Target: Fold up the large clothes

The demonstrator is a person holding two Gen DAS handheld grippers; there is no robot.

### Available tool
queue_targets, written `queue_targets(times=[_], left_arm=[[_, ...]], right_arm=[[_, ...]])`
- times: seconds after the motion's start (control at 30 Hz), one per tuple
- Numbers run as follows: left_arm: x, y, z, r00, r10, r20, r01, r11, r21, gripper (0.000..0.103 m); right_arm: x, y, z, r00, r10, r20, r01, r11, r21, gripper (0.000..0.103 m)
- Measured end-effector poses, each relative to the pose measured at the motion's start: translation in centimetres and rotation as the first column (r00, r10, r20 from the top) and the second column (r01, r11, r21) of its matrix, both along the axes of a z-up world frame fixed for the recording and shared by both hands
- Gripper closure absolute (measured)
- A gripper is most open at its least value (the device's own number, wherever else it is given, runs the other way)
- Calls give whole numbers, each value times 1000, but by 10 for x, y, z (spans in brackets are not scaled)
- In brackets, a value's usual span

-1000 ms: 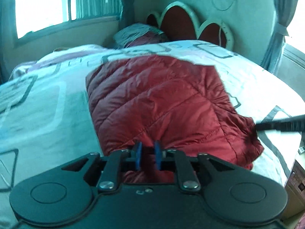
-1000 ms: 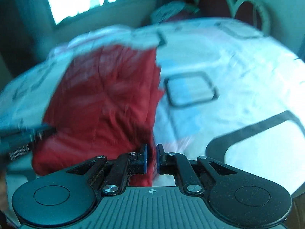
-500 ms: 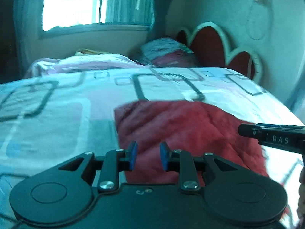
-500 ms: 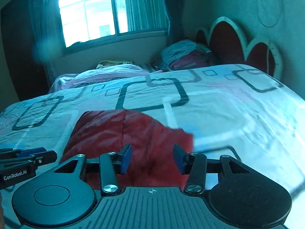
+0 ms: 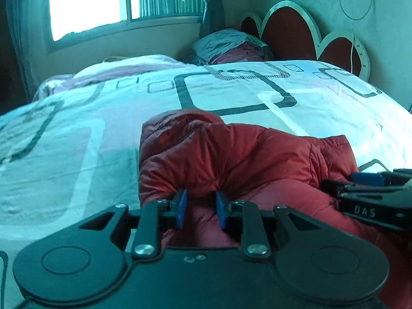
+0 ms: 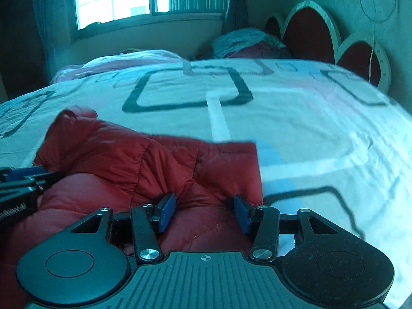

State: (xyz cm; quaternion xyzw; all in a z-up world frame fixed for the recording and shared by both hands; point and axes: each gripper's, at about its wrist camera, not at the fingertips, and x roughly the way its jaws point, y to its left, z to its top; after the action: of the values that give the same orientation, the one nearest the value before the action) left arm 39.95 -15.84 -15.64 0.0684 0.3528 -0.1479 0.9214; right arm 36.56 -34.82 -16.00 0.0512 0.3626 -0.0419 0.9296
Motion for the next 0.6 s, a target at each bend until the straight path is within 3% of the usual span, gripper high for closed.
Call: queue_targets(times=[0.2,0.4,0.5,0.6], left_arm=[[9,-4,11,1000,9,-26,-8,1000,18,77],[23,-11,24,999,48,-2,-48,999,13,75],[33,-16,19,998,67,12,-67,997,37,73],[39,-17,9,998,61,-10,-61,997,41,72]], right_arm=[[5,-8,7,999,9,-31,-8,999,42,54],[6,-12,41,999,3,49,-6,997,71,54],[20,-11,36,999,-4,35,2,999,51,54],[30,-8,17,999,-15,-33,16,1000,10,54]])
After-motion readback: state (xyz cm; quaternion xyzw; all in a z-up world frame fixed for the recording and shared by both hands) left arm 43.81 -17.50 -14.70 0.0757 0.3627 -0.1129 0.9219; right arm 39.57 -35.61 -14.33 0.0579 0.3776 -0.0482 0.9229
